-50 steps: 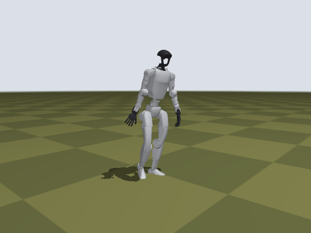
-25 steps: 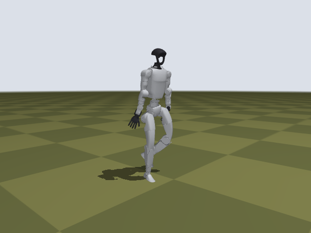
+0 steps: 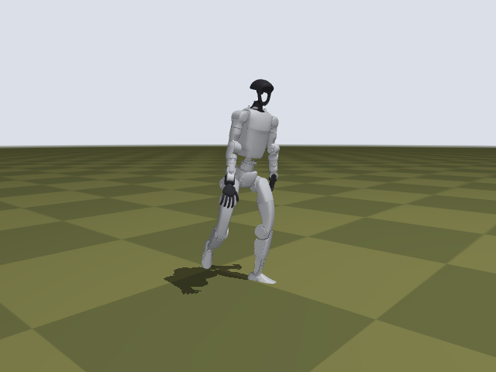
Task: Walk run
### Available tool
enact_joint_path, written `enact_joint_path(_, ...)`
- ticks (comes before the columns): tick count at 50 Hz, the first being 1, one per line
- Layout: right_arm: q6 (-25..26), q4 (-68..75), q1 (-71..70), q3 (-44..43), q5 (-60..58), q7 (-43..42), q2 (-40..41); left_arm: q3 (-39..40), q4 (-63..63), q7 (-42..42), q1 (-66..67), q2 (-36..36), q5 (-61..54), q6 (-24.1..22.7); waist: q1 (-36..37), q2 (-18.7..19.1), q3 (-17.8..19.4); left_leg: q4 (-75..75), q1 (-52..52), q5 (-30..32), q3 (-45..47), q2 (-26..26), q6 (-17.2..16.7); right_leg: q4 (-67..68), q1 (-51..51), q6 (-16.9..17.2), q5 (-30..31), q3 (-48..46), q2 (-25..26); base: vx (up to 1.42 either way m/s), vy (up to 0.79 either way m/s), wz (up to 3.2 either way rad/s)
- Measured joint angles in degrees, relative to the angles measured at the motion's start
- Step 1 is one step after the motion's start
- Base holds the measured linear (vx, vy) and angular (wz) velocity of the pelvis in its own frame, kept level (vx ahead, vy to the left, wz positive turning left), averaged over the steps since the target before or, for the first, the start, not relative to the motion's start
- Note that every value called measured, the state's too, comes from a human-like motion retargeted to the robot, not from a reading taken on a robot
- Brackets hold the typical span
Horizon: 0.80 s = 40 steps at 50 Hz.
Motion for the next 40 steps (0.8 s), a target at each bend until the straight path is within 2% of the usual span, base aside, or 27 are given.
enact_joint_path(2,0.03,8.67,1.22,0.45,-7.97,6.16,-1.41,-4.76,-3.26,3.29,-5.03,3.48,5.14,-2.57,-4.4,-1.34,0.66,-6.97,6.49,1.02,-0.52,-5.09,-1.07,4.98,-9.03,3.39,-2.69,1.78,-1.03,0.94,0.2,1.1)
enact_joint_path(4,1.76,14.86,3.41,0.05,-16.34,12.81,-2.49,-8.62,-7.54,5.83,-9.48,6.86,9.04,-5.19,-9.08,-1.42,1.21,-11.43,11.31,1.32,-3.09,-8.08,-1.98,2.63,-15.53,5.02,-4.25,1.62,-0.21,0.84,0.13,1.55)
enact_joint_path(7,6.09,20.38,8.48,-1.86,-22.13,15.96,-3.98,-11.93,-15.03,5.23,-15.37,11.39,9.04,-9.35,-14.49,-1.32,1.47,-14.51,16.64,-0.31,-6.39,-11.09,-2.06,-7.8,-22.63,3.87,-8.52,-1.75,-3.29,1.01,0.07,1.25)
enact_joint_path(10,9.16,20.38,15.73,-5.19,-17.36,14.72,-4.33,-11.72,-22.29,3.26,-20.36,14.81,3.92,-13.45,-18.39,-1.94,2.24,-16.44,22.61,-3.31,-9.06,-13.42,-2.59,-24.38,-27.57,-0.91,-15.43,-4.32,-5.55,1.15,-0.06,0.95)
enact_joint_path(11,9.59,20.38,17.5,-6.69,-14.87,14.79,-3.99,-11.33,-24.46,3.21,-21.11,15.48,1.69,-14.7,-18.91,-2.19,2.49,-16.73,24.46,-4.39,-9.52,-13.87,-2.89,-30.1,-28.6,-1.81,-16.69,-3.39,-4.45,1.16,-0.13,0.67)
enact_joint_path(13,10.33,20.38,20.85,-10.86,-9.76,15.81,-3.13,-10.26,-28.81,4.06,-22.0,15.8,-2.99,-17.51,-19.37,-2.63,2.19,-16.72,27.46,-6.68,-10.3,-14.87,-3.23,-40.1,-31.27,-2.06,-17.64,-0.54,-2.36,1.02,-0.1,0.47)
enact_joint_path(15,10.87,20.38,23.52,-15.71,-5.25,17.74,-2.1,-8.65,-32.18,6.52,-21.36,14.52,-7.56,-20.45,-18.89,-2.86,1.5,-15.82,29.96,-7.82,-10.86,-15.6,-4.84,-43.48,-33.39,-0.86,-18.1,0.69,-1.57,1.43,-0.17,0.15)
enact_joint_path(17,11.3,20.38,24.9,-19.52,-1.28,19.04,-1.39,-5.84,-33.33,10.83,-18.2,10.69,-11.89,-23.26,-17.54,-2.75,0.3,-14.46,32.39,-4.29,-11.02,-16.45,-8.66,-38.0,-33.64,-5.02,-18.69,1.47,-0.58,1.51,-0.11,-0.32)
enact_joint_path(18,11.67,20.38,25.15,-20.6,0.05,18.82,-1.25,-4.63,-32.48,12.61,-16.15,8.29,-13.71,-24.07,-17.65,-2.36,-0.8,-13.54,33.17,-1.06,-11.54,-16.88,-10.33,-35.93,-32.44,-7.42,-17.33,-3.47,-1.23,1.41,-0.05,-0.12)
enact_joint_path(20,11.7,20.38,25.33,-21.49,2.17,16.62,-1.1,-1.07,-29.03,12.86,-10.83,3.53,-16.12,-25.64,-20.34,-1.34,-1.91,-10.48,35.3,9.16,-13.78,-18.21,-12.68,-33.74,-30.67,-6.46,-11.78,1.94,-0.87,1.57,-0.12,0.5)
enact_joint_path(22,10.76,20.38,23.52,-22.02,4.11,13.66,-0.18,2.75,-24.58,7.51,-5.81,-1.15,-13.7,-23.77,-22.99,0.17,-2.63,-2.41,34.63,22.32,-6.31,-14.69,-11.84,-29.5,-27.63,-6.17,-13.52,1.66,-4.61,1.48,-0.08,0.93)
enact_joint_path(23,10.21,20.38,21.99,-22.13,4.82,12.27,0.08,4.52,-21.9,4.2,-3.68,-3.24,-11.09,-20.99,-22.54,-0.55,-2.93,3.54,33.09,27.96,-4.28,-15.14,-11.69,-29.95,-24.63,-5.85,-15.09,3.52,-5.52,1.22,-0.02,0.1)
enact_joint_path(25,8.12,20.38,18.46,-19.79,6.35,10.47,0.45,7.57,-14.79,-1.08,-0.62,-5.3,-4.85,-12.45,-19.88,-3.67,-3.21,16.77,29.85,31.68,3.47,-15.25,-8.61,-32.05,-18.56,-6.76,-17.73,5.37,-6.03,1.49,-0.11,-0.47)
enact_joint_path(28,5.29,18.59,10.97,-13.84,7.4,7.99,0.93,7.26,-1.29,-3.05,1.29,-3.03,0.81,-2.95,-18.47,-5.59,-2.13,34.04,19.53,20.41,5.52,-8.88,-7.17,-36.32,-10.53,-6.0,-19.29,3.51,-5.86,1.16,-0.08,-0.06)
enact_joint_path(31,5.15,13.32,3.53,-8.75,4.8,3.91,1.45,9.09,6.0,-3.98,4.83,-2.12,5.05,-0.24,-13.08,-5.82,0.08,37.8,8.5,15.92,3.79,-7.9,-8.76,-44.05,-2.3,-5.48,-18.5,4.82,-0.83,0.87,-0.02,-1.1)
enact_joint_path(33,4.19,9.57,-1.23,-5.7,2.94,2.71,0.71,10.33,6.96,-4.65,8.44,-2.0,5.53,0.49,-9.58,-6.01,0.93,34.69,2.81,12.85,5.11,-6.64,-8.18,-47.25,1.39,-5.7,-18.9,6.31,1.85,0.94,-0.01,-1.16)
enact_joint_path(36,1.49,2.54,-8.84,-2.08,0.1,3.56,-2.1,12.78,6.61,-2.44,14.23,-2.56,2.15,-0.23,-4.51,-4.38,1.73,23.48,-6.09,8.14,6.96,-2.42,-4.29,-51.13,7.37,-4.61,-20.61,8.39,6.18,1.02,0.1,-1.03)
enact_joint_path(38,0.12,-2.35,-12.84,-1.61,-1.75,4.17,-4.09,14.76,6.72,0.7,16.87,-3.5,-1.08,-1.44,-1.8,-3.1,2.74,11.83,-10.04,6.06,6.23,-2.97,-0.86,-52.51,11.44,-3.62,-22.36,9.55,8.28,1.26,0.25,-0.81)
enact_joint_path(40,-0.75,-7.0,-16.06,-1.31,-2.21,4.12,-5.76,17.56,7.67,3.45,18.17,-4.37,-3.86,-1.96,0.61,-3.02,3.72,-0.54,-13.01,5.8,3.55,-5.61,0.29,-52.57,14.61,-2.4,-24.19,11.25,8.71,0.7,0.17,-0.76)
